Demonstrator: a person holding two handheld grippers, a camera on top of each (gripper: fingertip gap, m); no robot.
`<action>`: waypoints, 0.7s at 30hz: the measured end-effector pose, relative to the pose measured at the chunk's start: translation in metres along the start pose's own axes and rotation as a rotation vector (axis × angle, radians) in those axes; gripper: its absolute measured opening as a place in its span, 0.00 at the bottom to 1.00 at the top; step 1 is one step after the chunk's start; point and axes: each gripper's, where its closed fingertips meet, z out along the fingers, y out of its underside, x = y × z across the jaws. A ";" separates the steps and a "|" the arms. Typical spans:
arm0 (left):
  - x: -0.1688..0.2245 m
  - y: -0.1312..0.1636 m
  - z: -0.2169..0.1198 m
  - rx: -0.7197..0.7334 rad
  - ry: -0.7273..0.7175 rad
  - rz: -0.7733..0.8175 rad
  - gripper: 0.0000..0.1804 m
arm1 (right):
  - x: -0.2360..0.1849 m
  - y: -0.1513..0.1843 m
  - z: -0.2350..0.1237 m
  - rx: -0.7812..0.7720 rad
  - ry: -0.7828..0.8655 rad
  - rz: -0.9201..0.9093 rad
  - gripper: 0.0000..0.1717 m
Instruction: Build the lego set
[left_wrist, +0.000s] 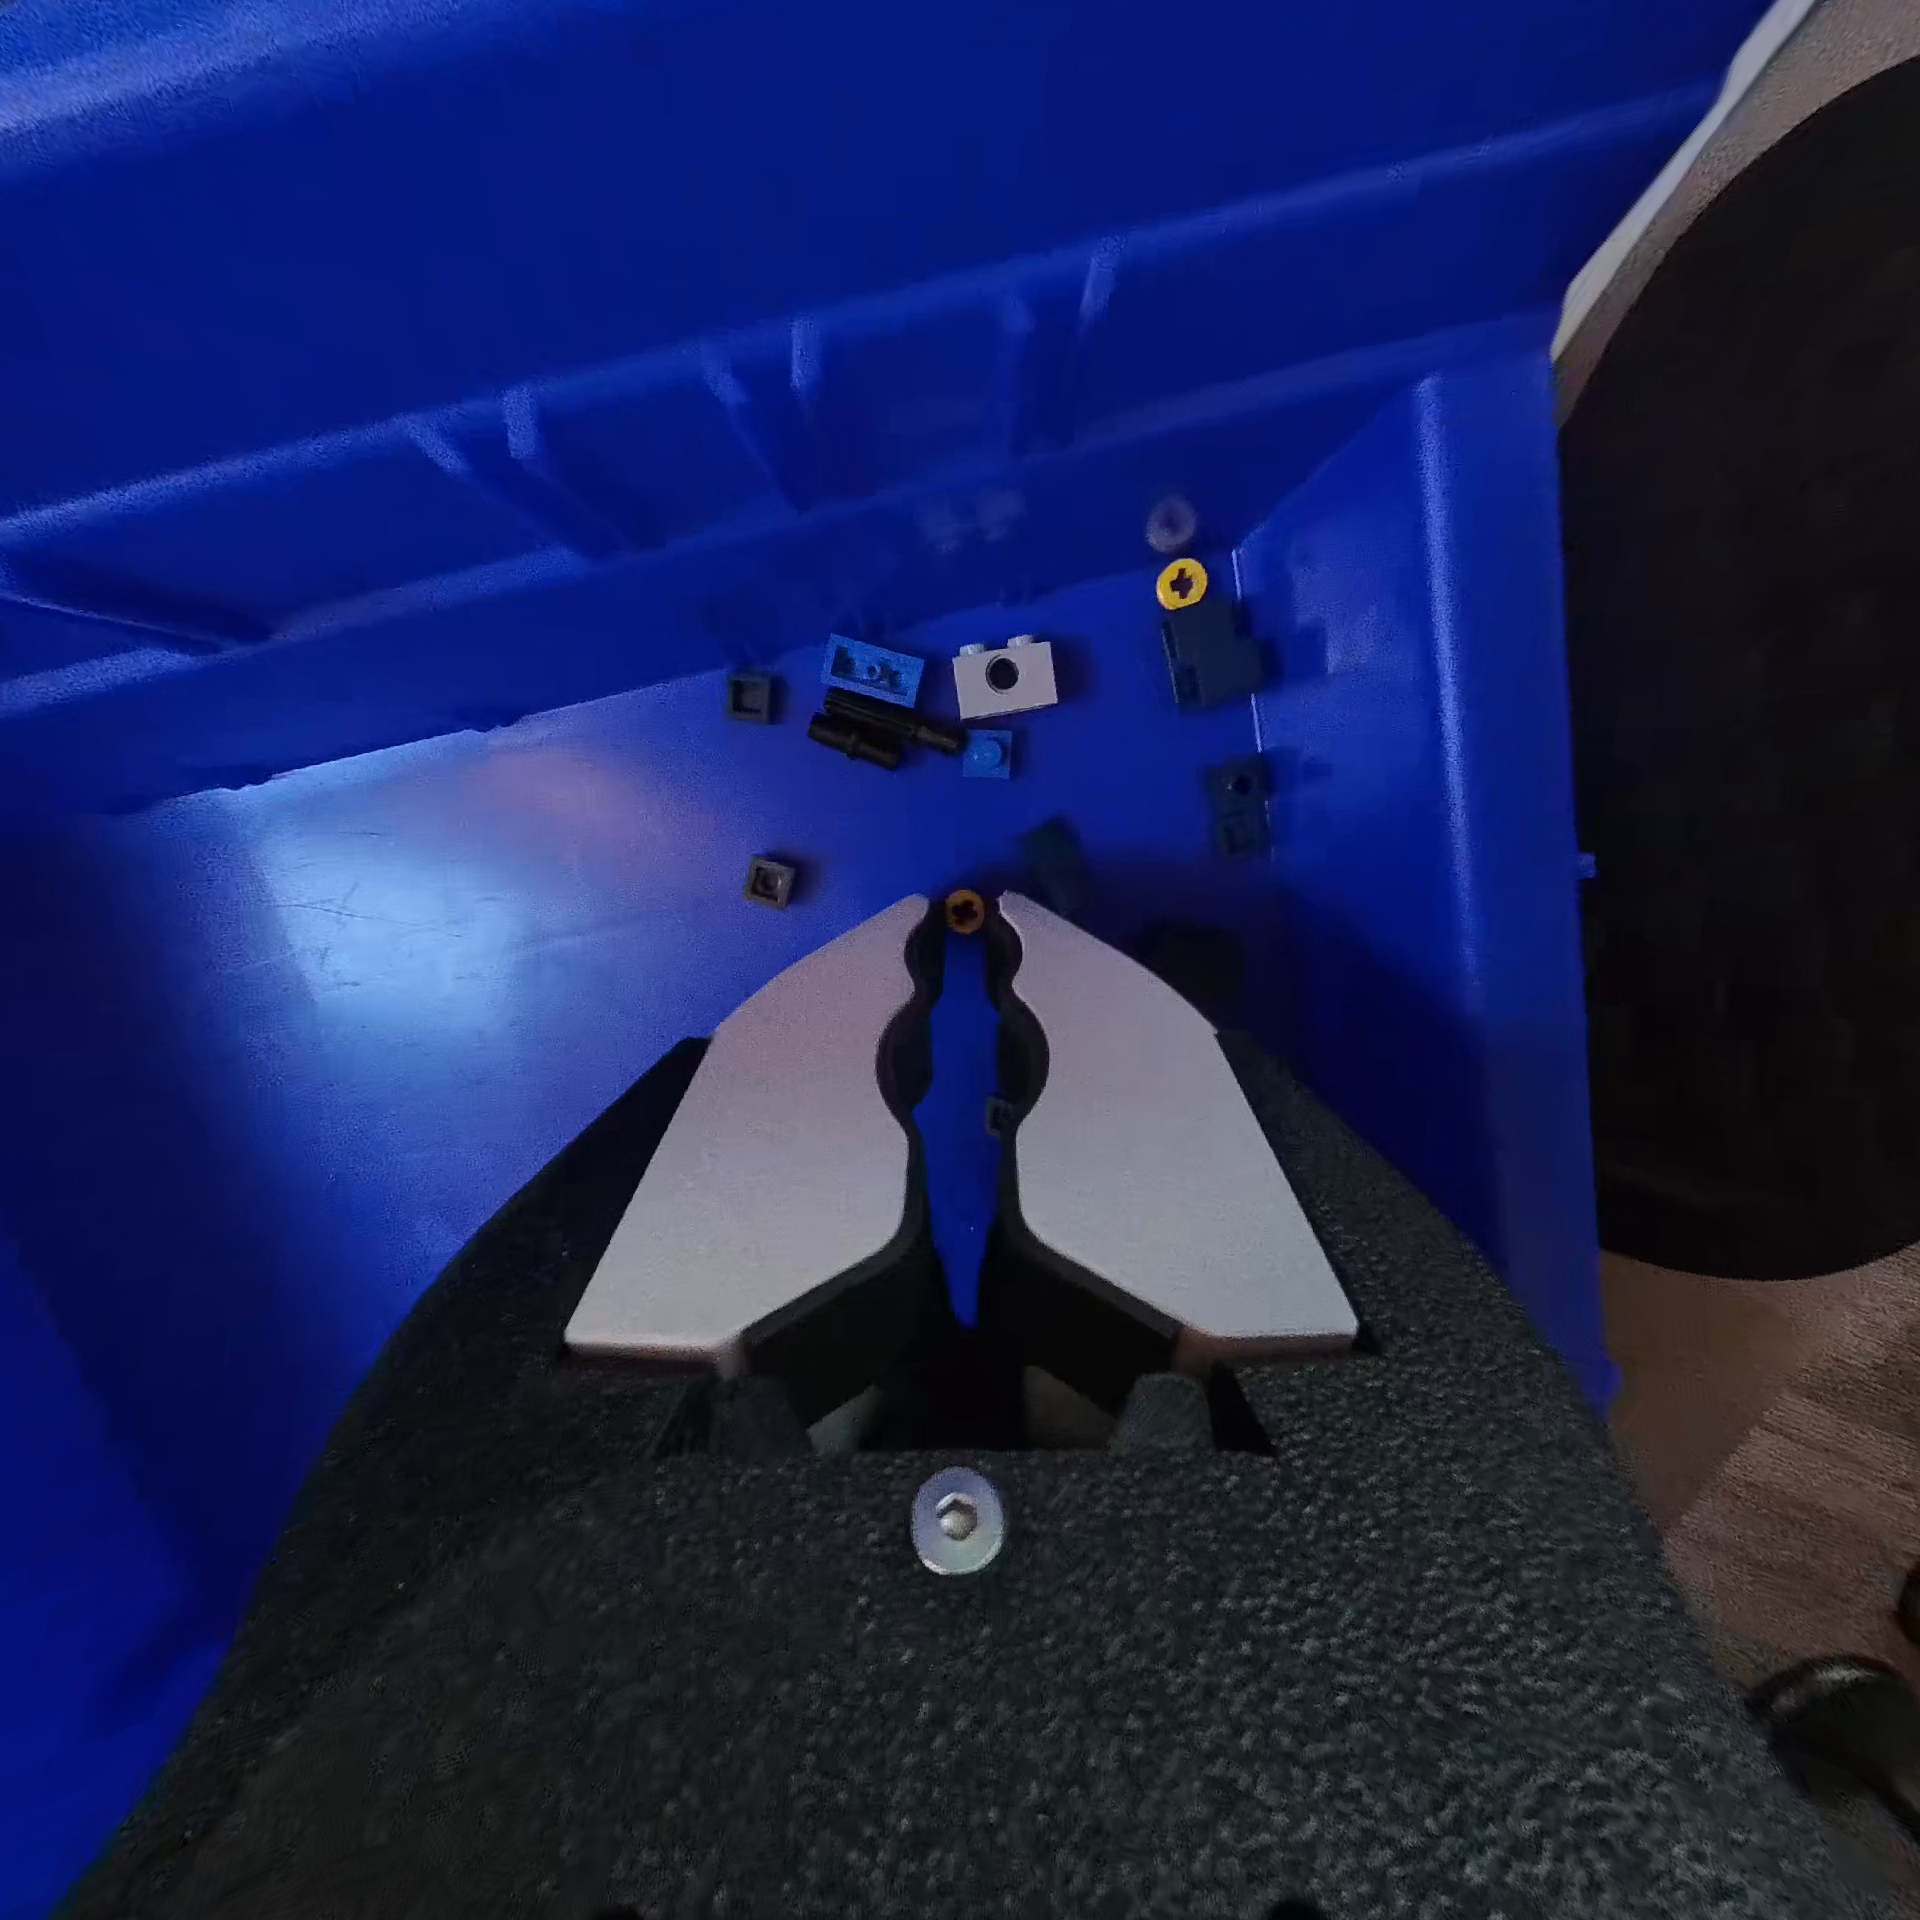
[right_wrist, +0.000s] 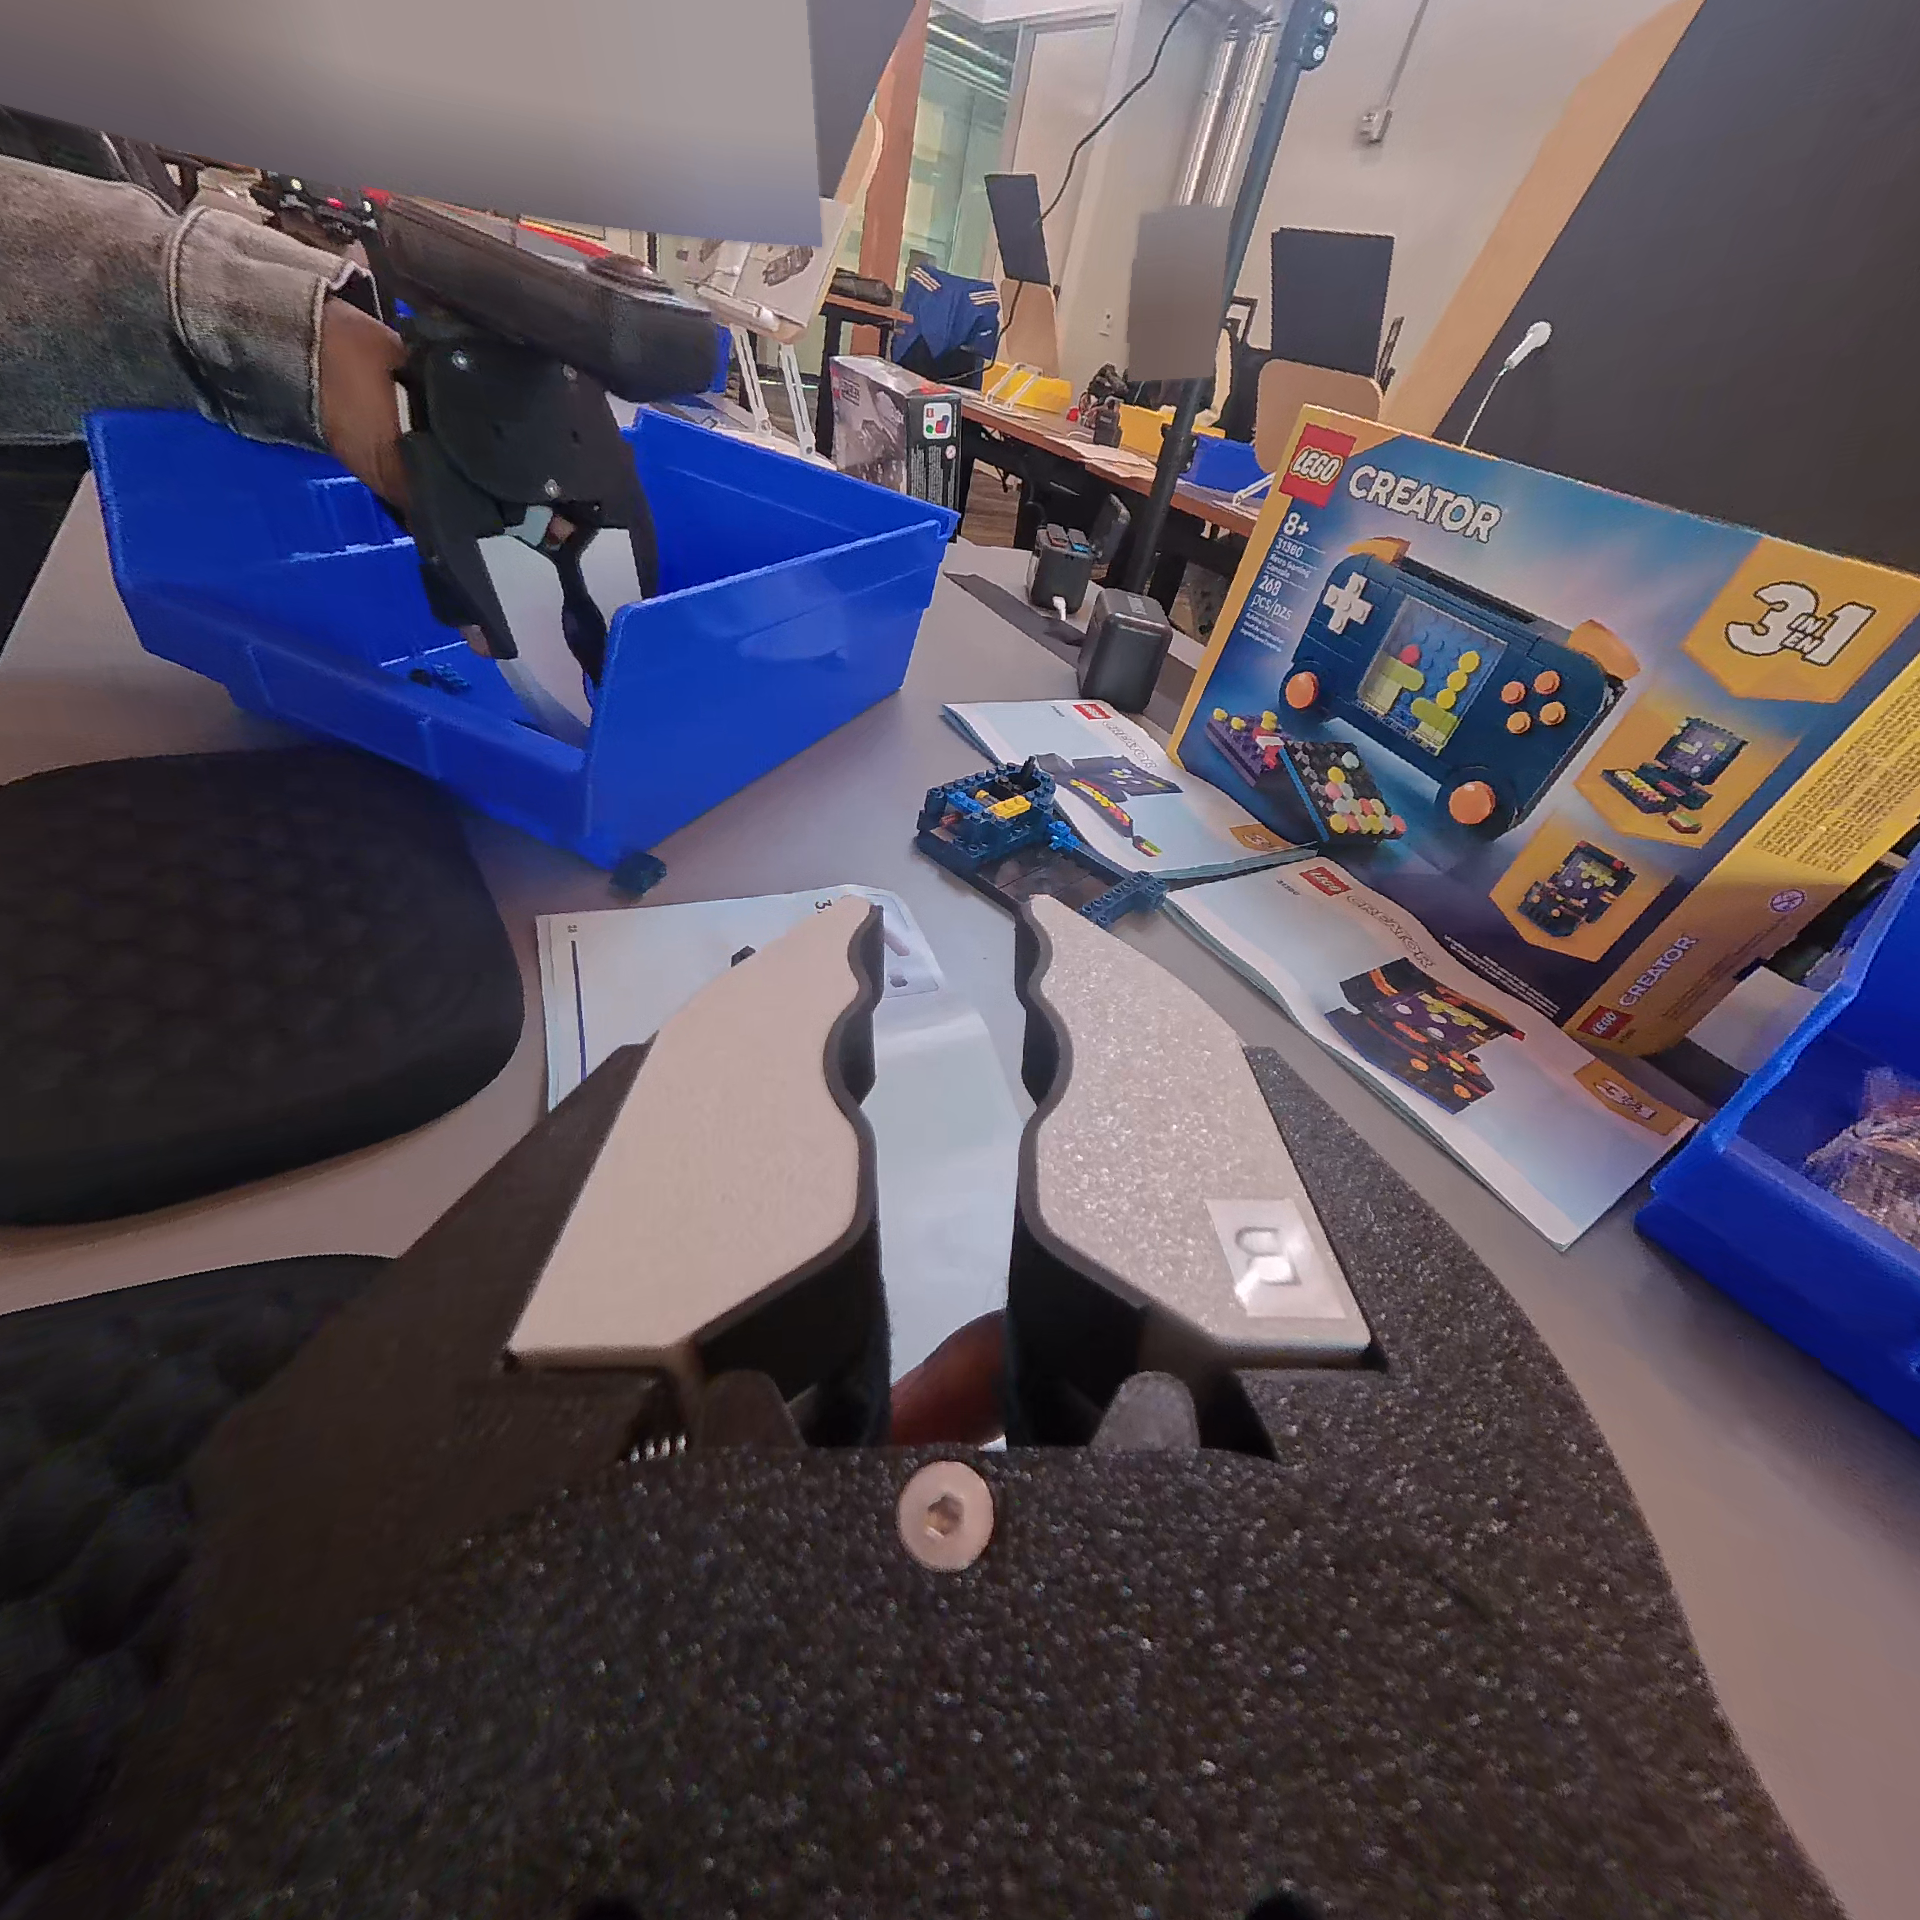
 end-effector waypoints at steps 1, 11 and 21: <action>-0.004 -0.003 -0.005 0.017 -0.040 0.005 0.04 | 0.000 0.000 0.000 0.000 0.000 -0.003 0.14; 0.095 -0.171 -0.159 1.292 0.057 -0.193 0.04 | -0.040 -0.043 -0.014 0.284 -0.233 -0.007 0.10; 0.155 -0.216 -0.079 1.274 0.716 -0.578 0.03 | -0.086 -0.071 -0.039 0.507 -0.427 -0.148 0.11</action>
